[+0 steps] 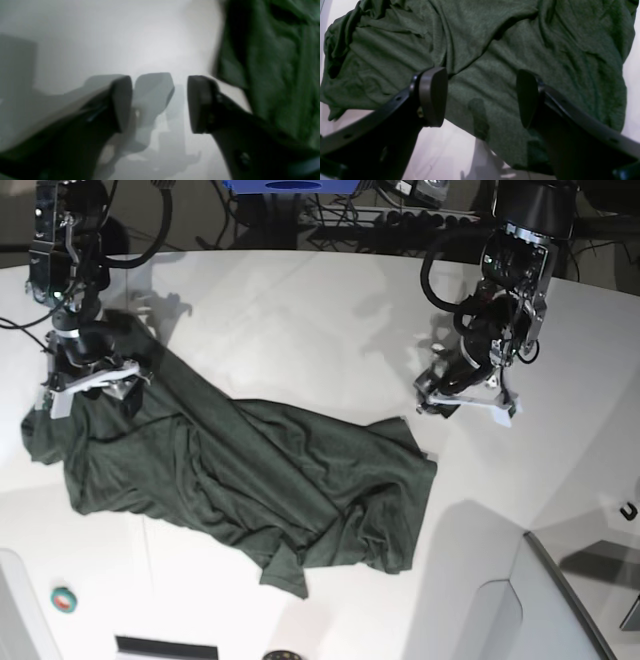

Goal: Layout the t-shirt on the table in an organized manner, then fold the t-shirt properly
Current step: 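Grasp the shirt's corners with both grippers at opposite ends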

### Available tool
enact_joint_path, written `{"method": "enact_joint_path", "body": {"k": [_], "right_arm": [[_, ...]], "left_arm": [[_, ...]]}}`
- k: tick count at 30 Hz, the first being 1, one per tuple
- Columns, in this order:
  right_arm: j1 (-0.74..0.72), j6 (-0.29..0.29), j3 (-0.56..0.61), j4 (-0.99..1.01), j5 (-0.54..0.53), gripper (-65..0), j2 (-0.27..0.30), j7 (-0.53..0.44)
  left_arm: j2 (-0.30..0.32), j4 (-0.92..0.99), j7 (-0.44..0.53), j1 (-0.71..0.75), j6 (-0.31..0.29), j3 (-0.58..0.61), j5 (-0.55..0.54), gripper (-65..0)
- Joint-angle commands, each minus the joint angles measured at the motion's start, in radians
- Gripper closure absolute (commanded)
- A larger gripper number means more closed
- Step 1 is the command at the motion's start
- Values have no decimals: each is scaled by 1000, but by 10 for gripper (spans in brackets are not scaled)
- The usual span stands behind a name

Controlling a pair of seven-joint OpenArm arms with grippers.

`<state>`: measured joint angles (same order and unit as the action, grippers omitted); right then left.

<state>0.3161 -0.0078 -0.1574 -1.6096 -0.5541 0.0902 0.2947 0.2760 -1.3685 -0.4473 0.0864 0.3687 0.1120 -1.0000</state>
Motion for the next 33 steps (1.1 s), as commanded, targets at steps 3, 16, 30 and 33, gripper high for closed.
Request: {"method": "enact_joint_path", "body": {"k": [3,16,30,33], "right_arm": [[-5,9,-3,-16,-7,-398,7,-24],[-4,10,-3,-16,-4,-398,9,-22],[-4,10,-3,-16,-8,-398,33,-22],[-4,10,-3,-16,-8,-398,33,-22]], "left_arm": [[7,-9,15,-14,-21,-11,-7,-393],[-56,87,17,-95,-21,-2,-6,-382],[-99,206,12,-162,-23,-2,-6,-375],[-99,206,17,-162,-23,-2,-6,-270]]}}
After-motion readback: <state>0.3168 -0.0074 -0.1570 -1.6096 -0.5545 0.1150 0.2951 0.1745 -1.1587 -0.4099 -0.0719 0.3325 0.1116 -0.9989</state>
